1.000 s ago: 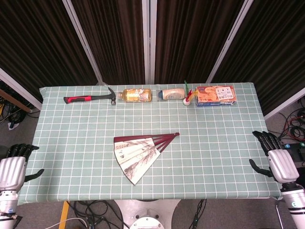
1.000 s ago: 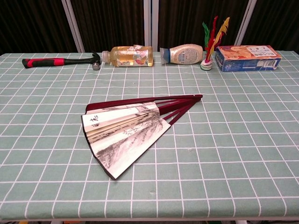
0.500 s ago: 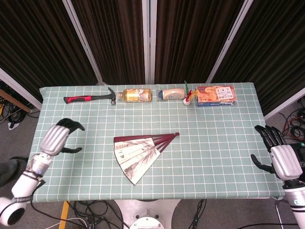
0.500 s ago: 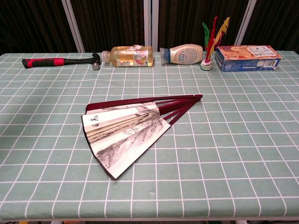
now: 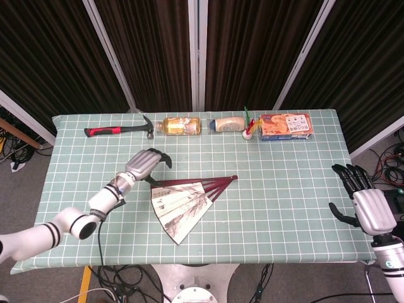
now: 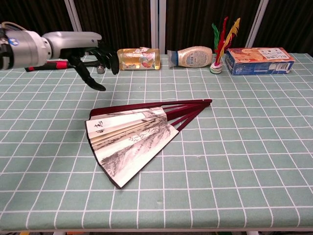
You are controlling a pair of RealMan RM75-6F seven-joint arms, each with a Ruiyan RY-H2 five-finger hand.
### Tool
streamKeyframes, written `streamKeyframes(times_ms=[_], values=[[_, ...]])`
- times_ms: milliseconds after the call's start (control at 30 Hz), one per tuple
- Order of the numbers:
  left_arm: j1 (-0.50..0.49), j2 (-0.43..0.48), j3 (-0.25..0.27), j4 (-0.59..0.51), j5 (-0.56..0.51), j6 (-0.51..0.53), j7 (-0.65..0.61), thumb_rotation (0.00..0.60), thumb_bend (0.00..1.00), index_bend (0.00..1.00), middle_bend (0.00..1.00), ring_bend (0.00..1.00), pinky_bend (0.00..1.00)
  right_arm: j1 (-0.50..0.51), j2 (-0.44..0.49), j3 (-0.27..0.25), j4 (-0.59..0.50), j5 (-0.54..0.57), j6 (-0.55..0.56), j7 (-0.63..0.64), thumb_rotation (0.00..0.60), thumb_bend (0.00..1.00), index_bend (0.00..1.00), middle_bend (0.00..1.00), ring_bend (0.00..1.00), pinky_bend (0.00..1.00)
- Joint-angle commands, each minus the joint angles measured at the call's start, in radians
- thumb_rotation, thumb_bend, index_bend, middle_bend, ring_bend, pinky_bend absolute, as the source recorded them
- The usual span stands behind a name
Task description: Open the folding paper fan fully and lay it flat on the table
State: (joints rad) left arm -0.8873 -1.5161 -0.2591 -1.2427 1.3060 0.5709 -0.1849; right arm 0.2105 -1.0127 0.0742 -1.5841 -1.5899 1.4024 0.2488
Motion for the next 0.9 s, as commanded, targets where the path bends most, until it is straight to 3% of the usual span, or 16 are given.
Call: streamKeyframes(times_ms=[33,300,400,900], values=[[-0.069,-0.077,-0.008,0.077,-0.079,-0.077,0.022,0.600,0.24,0.42,0.36,0.27,0.22,0.003,0.001,0.001,-0.006,0.007,-0.006,-0.007,0.600,0.26,0.03,0.09,0.00,0.00],[-0.167,-0.163,0.002,0.176,-0.192,-0.153,0.102,0.600,0.24,0.39,0.36,0.28,0.22,0.003,-0.002,0.000,-0.017,0.018,-0.007,-0.022,0.600,0.26,0.03,0.09,0.00,0.00],[-0.190,-0.194,-0.001,0.208,-0.246,-0.162,0.118,0.600,0.24,0.38,0.39,0.32,0.22,-0.001,0.001,-0.001,-0.020,0.024,-0.005,-0.025,0.600,0.26,0.03,0.09,0.00,0.00],[-0.278,-0.259,0.043,0.312,-0.404,-0.240,0.170,0.600,0.24,0.36,0.46,0.36,0.22,-0.014,0.009,0.000,-0.028,0.040,0.007,-0.034,0.600,0.26,0.03,0.09,0.00,0.00]])
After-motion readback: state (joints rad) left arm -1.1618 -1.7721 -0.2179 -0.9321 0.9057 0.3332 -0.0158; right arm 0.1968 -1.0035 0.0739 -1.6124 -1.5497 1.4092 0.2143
